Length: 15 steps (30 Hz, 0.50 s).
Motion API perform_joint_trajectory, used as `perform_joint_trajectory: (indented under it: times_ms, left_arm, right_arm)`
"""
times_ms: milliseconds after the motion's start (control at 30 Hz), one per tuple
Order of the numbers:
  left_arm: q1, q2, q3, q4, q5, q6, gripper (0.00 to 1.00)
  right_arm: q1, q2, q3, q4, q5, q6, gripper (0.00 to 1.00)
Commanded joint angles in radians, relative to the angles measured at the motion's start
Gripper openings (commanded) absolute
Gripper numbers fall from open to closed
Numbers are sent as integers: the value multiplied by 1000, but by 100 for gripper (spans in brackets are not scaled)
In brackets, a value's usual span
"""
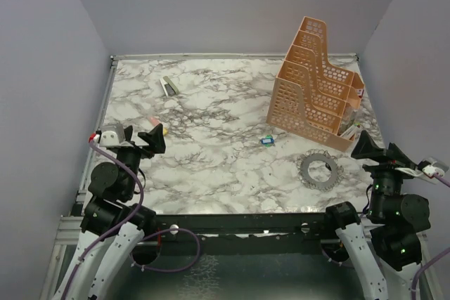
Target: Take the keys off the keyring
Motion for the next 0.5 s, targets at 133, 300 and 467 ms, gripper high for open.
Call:
perform_joint_trajectory:
  times_ms: [133,300,467]
  left_arm:
    - [16,38,12,30,-7,19,99]
    - [40,68,16,42,26,25,99]
    - [43,70,14,45,46,26,99]
  right_arm:
    - [-1,-84,-28,59,-41,-53,100]
    - [-1,-83,-51,83,-20,-70,100]
    - [-2,-79,-67,86,-2,-73,100]
